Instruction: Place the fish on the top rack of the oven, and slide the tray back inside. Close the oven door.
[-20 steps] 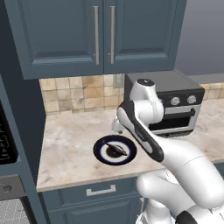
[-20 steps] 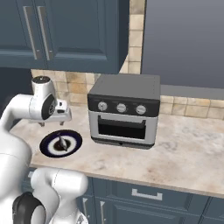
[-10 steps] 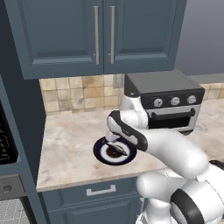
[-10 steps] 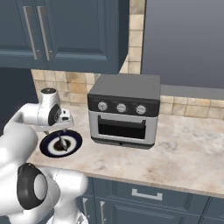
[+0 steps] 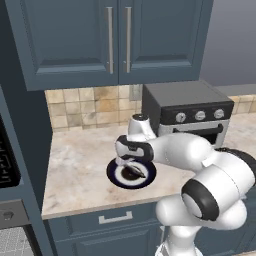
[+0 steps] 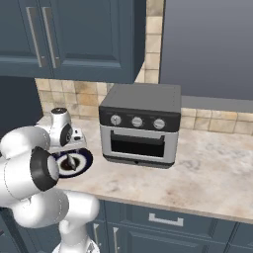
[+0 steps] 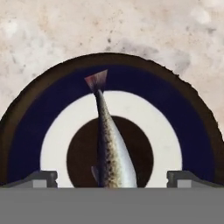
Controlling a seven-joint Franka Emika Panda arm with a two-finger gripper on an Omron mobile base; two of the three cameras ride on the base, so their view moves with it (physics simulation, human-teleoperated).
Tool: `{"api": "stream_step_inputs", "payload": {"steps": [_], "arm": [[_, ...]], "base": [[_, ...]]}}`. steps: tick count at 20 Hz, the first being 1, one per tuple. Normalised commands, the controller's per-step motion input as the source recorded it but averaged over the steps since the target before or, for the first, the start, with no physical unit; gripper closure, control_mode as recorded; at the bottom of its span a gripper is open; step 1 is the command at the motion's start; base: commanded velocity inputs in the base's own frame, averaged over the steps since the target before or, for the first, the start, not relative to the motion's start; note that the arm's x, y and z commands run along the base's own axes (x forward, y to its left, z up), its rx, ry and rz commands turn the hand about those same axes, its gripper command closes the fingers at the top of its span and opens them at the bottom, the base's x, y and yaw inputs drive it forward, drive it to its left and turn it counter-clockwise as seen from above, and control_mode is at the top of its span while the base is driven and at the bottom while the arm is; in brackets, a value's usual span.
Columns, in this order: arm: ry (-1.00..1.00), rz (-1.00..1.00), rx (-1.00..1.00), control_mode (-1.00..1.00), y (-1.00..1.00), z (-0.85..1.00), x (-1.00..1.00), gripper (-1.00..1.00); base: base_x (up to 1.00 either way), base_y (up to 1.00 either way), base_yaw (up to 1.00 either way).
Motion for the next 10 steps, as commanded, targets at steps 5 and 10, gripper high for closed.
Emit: {"api": "stream_step_inputs", "payload": {"steps": [5,10], "arm": [[0.0,0.0,0.0,-1.0,0.01,-0.54,0.09,-1.0],[0.0,0.0,0.0,-1.0,0.03,-0.32,0.0,-1.0]], "base": [[0.0,0.0,0.0],[0.0,0.0,0.0]]}}
